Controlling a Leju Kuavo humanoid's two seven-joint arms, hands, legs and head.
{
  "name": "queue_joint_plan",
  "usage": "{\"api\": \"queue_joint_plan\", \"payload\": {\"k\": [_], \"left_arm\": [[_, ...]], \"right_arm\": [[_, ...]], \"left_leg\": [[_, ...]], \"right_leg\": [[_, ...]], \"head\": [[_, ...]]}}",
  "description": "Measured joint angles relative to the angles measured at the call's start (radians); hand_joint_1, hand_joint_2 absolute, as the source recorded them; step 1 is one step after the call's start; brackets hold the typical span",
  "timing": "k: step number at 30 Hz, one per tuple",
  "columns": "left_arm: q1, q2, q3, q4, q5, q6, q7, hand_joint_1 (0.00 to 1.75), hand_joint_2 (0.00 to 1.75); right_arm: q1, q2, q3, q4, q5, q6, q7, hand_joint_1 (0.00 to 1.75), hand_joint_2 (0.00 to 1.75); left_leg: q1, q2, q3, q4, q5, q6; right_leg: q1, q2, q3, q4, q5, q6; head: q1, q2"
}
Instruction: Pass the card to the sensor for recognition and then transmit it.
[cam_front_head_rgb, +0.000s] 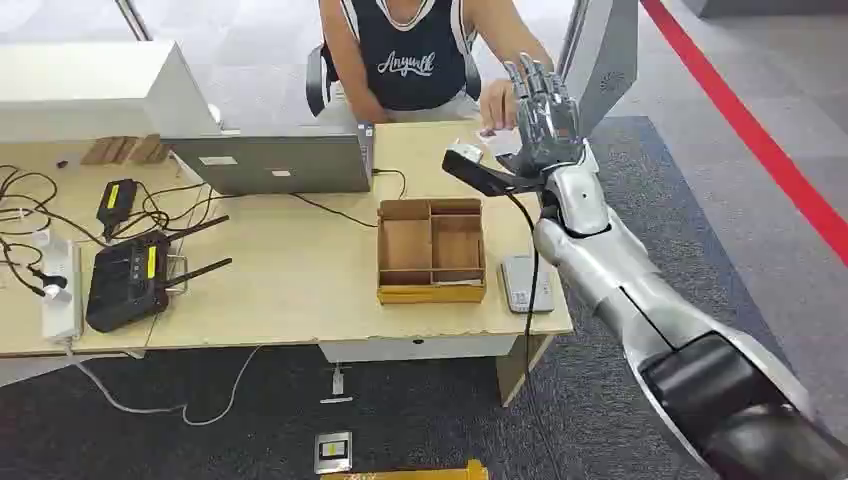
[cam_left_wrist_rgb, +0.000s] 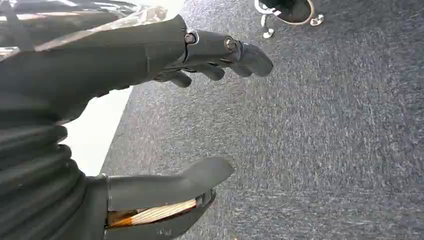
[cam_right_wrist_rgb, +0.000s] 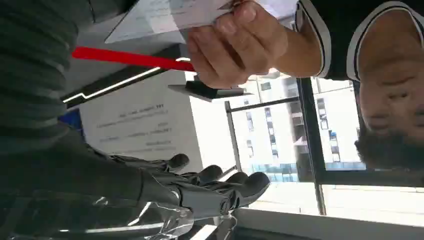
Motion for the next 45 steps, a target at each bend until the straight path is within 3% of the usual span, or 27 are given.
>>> {"api": "queue_joint_plan", "payload": {"k": [4,6,39,45], "left_arm": [[0.000,0.000,0.000,0.000,0.000,0.000,0.000,0.00,1.75],[0.000,0.000,0.000,0.000,0.000,0.000,0.000,0.00,1.75],[0.001,0.000,0.000,0.000,0.015,0.005,-0.002,0.00,1.75],[0.001,0.000,0.000,0.000,0.026,0.008,0.000,0.00,1.75]], "right_arm": [[0.002,-0.001,0.005,0.000,0.000,0.000,0.000,0.02,1.75],[0.003,-0.001,0.006,0.000,0.000,0.000,0.000,1.75,1.75],[0.012,0.000,0.021,-0.005,-0.035,0.063,-0.010,1.75,1.75],[0.037,-0.031,0.019,-0.014,-0.058,0.081,-0.006,1.75,1.75]], "left_leg": [[0.000,0.000,0.000,0.000,0.000,0.000],[0.000,0.000,0.000,0.000,0.000,0.000],[0.000,0.000,0.000,0.000,0.000,0.000],[0.000,0.000,0.000,0.000,0.000,0.000]], "right_leg": [[0.000,0.000,0.000,0.000,0.000,0.000],[0.000,0.000,0.000,0.000,0.000,0.000],[0.000,0.000,0.000,0.000,0.000,0.000],[0.000,0.000,0.000,0.000,0.000,0.000]], "head": [[0.000,0.000],[0.000,0.000],[0.000,0.000],[0.000,0.000]]}}
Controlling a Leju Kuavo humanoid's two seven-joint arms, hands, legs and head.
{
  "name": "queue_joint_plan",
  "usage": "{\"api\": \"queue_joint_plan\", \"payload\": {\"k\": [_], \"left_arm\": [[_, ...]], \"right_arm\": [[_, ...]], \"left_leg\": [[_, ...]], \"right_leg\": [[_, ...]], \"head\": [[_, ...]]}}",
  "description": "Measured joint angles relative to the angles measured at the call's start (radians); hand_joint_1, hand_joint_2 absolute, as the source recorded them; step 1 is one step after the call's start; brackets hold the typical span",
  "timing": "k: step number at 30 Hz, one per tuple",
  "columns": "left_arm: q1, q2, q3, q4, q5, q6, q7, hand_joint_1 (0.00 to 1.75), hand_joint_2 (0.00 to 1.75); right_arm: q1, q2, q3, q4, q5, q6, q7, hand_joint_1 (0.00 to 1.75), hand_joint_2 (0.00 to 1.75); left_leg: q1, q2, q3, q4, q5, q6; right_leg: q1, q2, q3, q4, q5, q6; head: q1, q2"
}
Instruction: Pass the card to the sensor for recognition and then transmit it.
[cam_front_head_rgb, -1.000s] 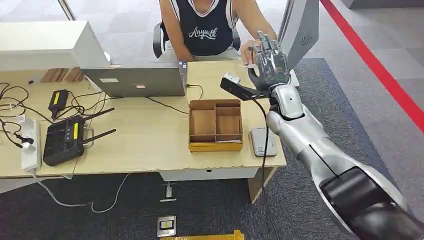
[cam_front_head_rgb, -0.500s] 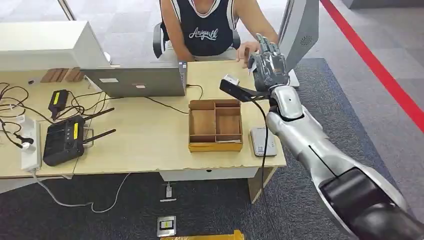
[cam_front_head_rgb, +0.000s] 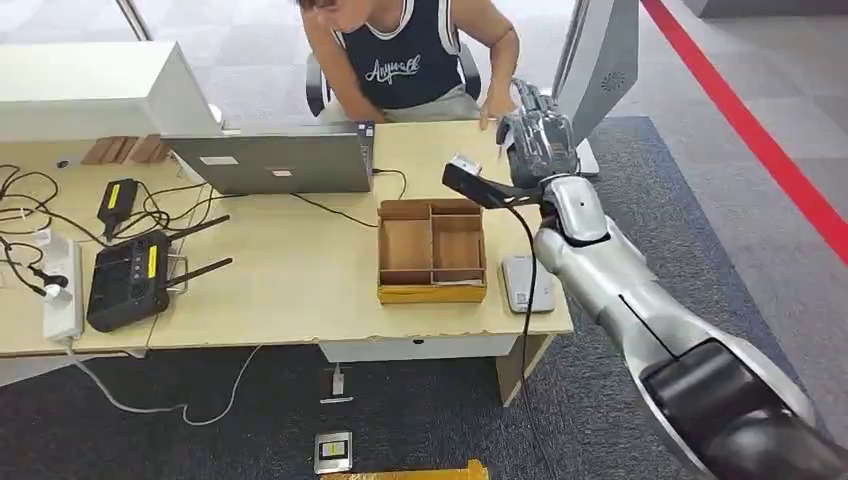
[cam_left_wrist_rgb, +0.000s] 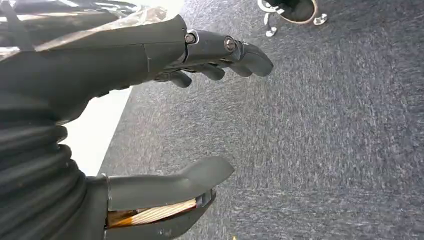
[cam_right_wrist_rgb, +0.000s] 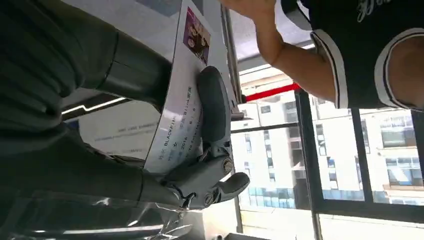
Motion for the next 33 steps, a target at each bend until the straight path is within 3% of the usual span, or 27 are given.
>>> {"api": "queue_joint_plan", "payload": {"k": [17,33], "left_arm": [[0.000,0.007,0.025,0.000,0.027,0.009,0.022,0.00,1.75],[-0.002,0.008,0.051,0.000,0.031,0.015,0.027,0.00,1.75]], "right_arm": [[0.199,-0.156,-0.025,-0.164,-0.058,0.049,0.035,1.75,1.75],[0.254,-0.185,-0.027,-0.225,-0.068,0.056,0.030,1.75,1.75]], "left_leg": [[0.000,0.000,0.000,0.000,-0.001,0.000],[0.000,0.001,0.000,0.000,-0.001,0.000]], "right_leg": [[0.000,0.001,0.000,0.000,0.000,0.000],[0.000,0.001,0.000,0.000,0.000,0.000]], "head": [[0.000,0.000],[0.000,0.000]]}}
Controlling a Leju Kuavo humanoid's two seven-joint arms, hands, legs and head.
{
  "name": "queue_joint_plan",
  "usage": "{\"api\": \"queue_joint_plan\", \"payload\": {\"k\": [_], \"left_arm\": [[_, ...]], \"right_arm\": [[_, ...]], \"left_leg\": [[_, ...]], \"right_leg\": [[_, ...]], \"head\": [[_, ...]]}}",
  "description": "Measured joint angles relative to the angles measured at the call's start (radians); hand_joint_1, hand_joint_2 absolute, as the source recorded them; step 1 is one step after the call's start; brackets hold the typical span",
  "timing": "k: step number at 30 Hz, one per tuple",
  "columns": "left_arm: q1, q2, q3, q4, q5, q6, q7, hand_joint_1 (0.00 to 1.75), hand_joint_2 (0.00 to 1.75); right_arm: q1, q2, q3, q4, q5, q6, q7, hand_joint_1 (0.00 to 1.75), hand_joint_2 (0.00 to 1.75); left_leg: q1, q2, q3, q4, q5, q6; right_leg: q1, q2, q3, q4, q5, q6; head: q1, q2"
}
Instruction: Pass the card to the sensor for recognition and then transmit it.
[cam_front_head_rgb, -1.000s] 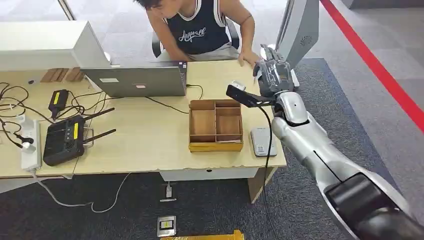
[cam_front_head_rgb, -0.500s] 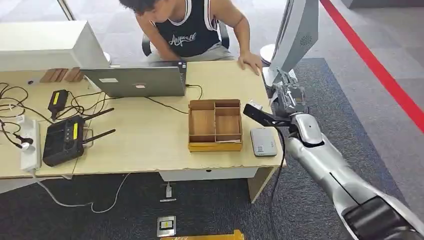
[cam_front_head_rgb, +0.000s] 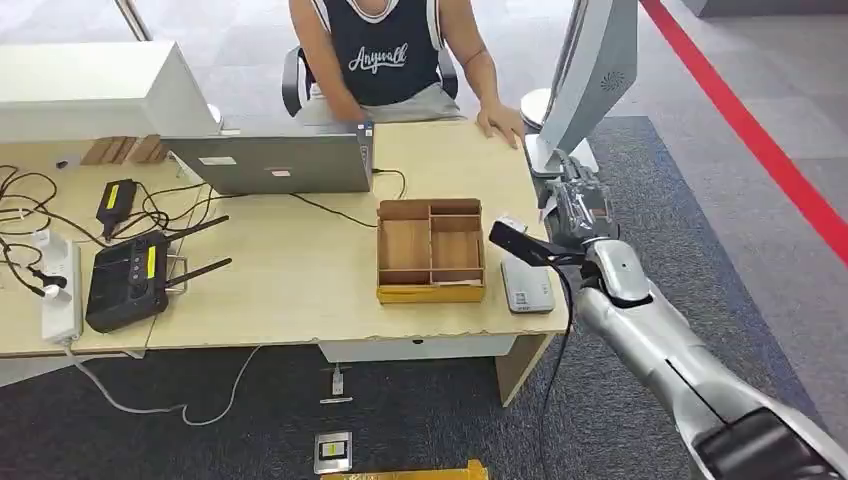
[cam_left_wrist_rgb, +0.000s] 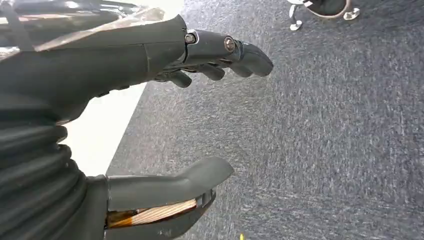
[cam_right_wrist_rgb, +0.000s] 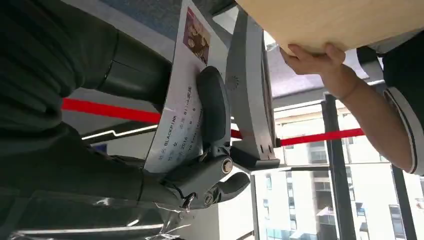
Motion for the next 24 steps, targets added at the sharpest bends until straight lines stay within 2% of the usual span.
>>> {"api": "queue_joint_plan", "payload": {"k": [10,24], "left_arm": [[-0.004,0.000,0.018,0.000,-0.003,0.005,0.006,0.00,1.75],[-0.005,0.005,0.038,0.000,-0.006,0.005,0.013,0.00,1.75]], "right_arm": [[0.078,0.031,0.014,0.013,-0.038,-0.008,-0.042,1.75,1.75],[0.134,0.064,0.035,0.066,-0.065,-0.020,-0.050,1.75,1.75]], "left_leg": [[0.000,0.000,0.000,0.000,0.000,0.000],[0.000,0.000,0.000,0.000,0.000,0.000]], "right_leg": [[0.000,0.000,0.000,0.000,0.000,0.000],[0.000,0.000,0.000,0.000,0.000,0.000]], "head": [[0.000,0.000],[0.000,0.000]]}}
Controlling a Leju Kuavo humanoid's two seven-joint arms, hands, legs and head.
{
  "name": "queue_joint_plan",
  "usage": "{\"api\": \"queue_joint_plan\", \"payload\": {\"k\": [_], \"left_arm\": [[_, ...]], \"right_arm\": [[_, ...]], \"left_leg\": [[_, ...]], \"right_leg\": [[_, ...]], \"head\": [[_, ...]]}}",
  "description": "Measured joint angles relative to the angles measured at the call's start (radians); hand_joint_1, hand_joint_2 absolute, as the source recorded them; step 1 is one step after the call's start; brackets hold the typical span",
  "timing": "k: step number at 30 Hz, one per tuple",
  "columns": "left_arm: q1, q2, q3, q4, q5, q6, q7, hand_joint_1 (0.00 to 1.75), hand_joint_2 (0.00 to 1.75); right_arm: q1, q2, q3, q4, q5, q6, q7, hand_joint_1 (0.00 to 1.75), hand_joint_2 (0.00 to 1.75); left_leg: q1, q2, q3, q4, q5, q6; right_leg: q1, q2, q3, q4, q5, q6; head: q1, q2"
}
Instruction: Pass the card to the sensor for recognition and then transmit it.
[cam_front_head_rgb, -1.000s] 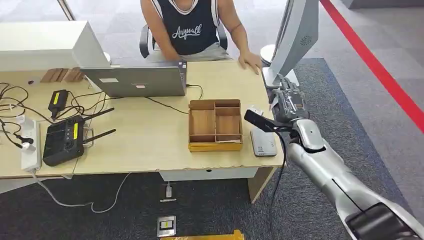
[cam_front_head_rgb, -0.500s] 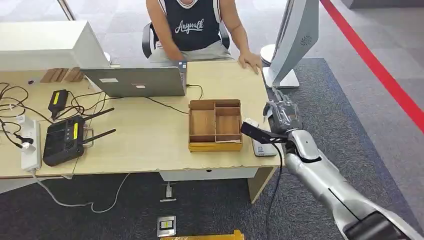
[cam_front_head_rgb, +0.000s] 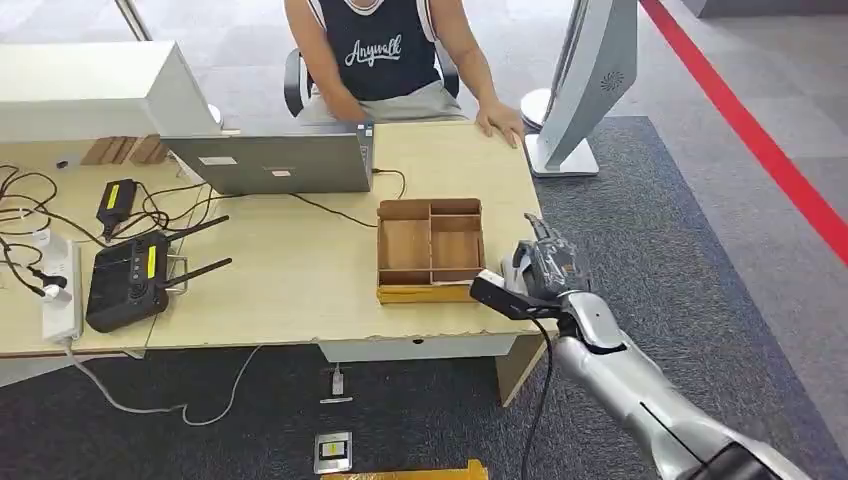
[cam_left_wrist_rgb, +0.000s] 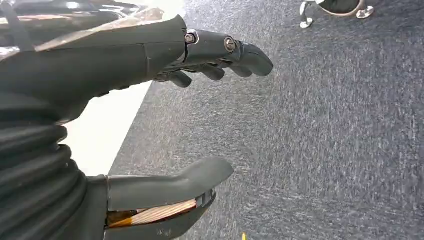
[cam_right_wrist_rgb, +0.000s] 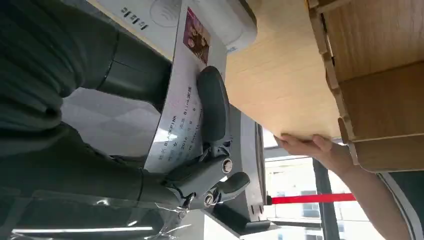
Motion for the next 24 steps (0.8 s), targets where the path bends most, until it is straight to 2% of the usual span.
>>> {"api": "queue_joint_plan", "payload": {"k": [24], "left_arm": [[-0.001,0.001,0.014,0.000,0.000,0.001,0.000,0.00,1.75]], "right_arm": [[0.003,0.012,0.001,0.034,-0.007,-0.002,-0.002,1.75,1.75]], "left_leg": [[0.000,0.000,0.000,0.000,0.000,0.000]], "right_leg": [[0.000,0.000,0.000,0.000,0.000,0.000]], "head": [[0.000,0.000]]}}
